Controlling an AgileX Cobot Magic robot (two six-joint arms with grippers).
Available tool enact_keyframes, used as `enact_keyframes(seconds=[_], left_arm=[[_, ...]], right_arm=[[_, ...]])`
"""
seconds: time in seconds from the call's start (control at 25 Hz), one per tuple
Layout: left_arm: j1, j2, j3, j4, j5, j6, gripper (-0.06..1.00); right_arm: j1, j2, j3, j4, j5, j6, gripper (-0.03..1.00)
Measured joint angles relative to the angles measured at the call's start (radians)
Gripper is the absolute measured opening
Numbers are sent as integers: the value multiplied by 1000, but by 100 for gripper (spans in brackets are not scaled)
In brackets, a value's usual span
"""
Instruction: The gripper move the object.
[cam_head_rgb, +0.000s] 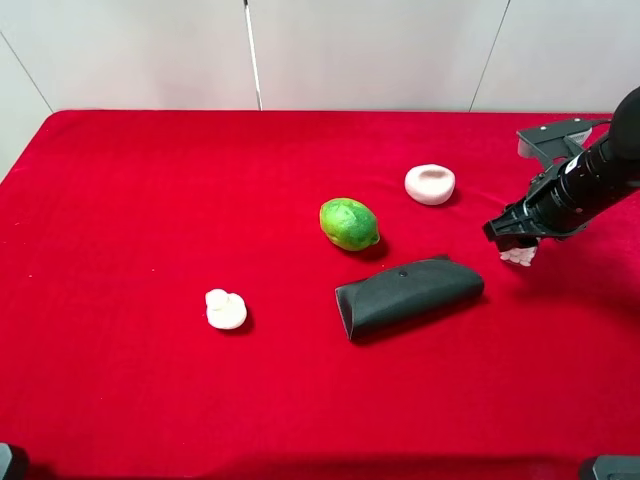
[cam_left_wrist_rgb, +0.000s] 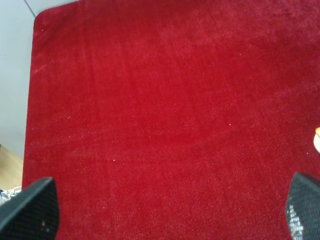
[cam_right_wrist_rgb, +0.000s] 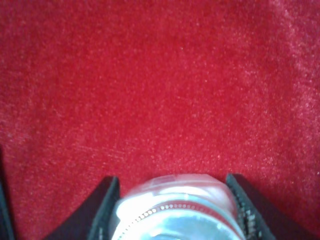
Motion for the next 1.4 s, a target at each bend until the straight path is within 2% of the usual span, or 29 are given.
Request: enact_keyframes(seconds=[1.28,1.4], left_arm=[[0,0,0,0,0,0,88],[0,0,0,0,0,0,88]], right_arm=[[0,0,2,-18,-13,0,36],[0,0,2,-18,-13,0,38]])
